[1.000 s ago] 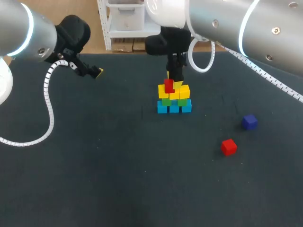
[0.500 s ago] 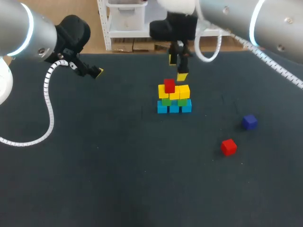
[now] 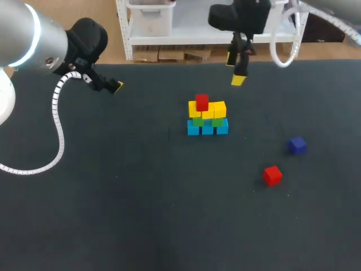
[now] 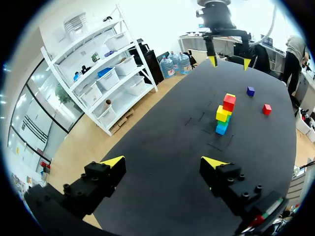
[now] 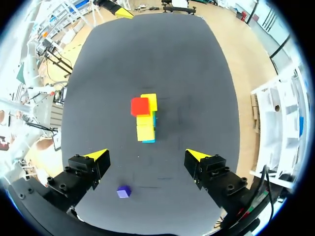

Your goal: Place the blue cubes, place green cubes on the blue cubes, place the yellow cubes on the green cubes, then place the red cubes on the yellow cubes, and place purple cube on the red cubes.

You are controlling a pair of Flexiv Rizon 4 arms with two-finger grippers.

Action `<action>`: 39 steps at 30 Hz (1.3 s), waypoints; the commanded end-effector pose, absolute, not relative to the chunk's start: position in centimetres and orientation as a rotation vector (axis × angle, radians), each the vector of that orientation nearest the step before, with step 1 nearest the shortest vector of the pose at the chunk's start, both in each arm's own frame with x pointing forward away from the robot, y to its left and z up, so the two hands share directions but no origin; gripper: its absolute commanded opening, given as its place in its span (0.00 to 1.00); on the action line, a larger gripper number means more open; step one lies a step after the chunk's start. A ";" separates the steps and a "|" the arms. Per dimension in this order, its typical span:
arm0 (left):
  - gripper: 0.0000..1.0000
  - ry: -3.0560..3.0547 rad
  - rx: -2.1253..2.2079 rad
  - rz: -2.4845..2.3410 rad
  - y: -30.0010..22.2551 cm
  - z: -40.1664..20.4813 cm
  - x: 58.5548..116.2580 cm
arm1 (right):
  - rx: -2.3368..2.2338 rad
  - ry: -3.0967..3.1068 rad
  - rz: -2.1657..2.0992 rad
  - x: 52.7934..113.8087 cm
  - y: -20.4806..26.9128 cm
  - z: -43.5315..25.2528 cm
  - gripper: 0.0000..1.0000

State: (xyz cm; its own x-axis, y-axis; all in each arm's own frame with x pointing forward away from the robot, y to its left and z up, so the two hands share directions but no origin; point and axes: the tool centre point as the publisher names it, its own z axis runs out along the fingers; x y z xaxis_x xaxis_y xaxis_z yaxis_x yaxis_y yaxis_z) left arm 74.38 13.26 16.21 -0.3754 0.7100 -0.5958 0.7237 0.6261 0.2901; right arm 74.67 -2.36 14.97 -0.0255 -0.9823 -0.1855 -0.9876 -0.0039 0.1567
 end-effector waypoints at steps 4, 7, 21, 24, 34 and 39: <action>1.00 2.139 1.125 -0.034 13.5 16.2 74.5 | -2.022 2.097 0.215 71.1 -3.8 14.4 1.00; 1.00 2.139 1.125 -0.034 13.5 16.2 74.5 | -2.027 2.107 0.204 70.5 -4.2 14.3 1.00; 1.00 2.139 1.125 -0.034 13.5 16.2 74.5 | -2.080 2.119 0.102 66.9 -4.2 13.1 1.00; 1.00 2.139 1.125 -0.034 13.5 16.2 74.5 | -2.070 2.135 0.114 66.2 -4.3 12.6 1.00; 1.00 2.139 1.125 -0.034 13.5 16.2 74.5 | -2.016 2.189 0.118 64.1 -6.6 11.1 1.00; 1.00 2.139 1.125 -0.034 13.5 16.2 74.5 | -2.081 2.133 0.081 63.7 -7.8 10.5 1.00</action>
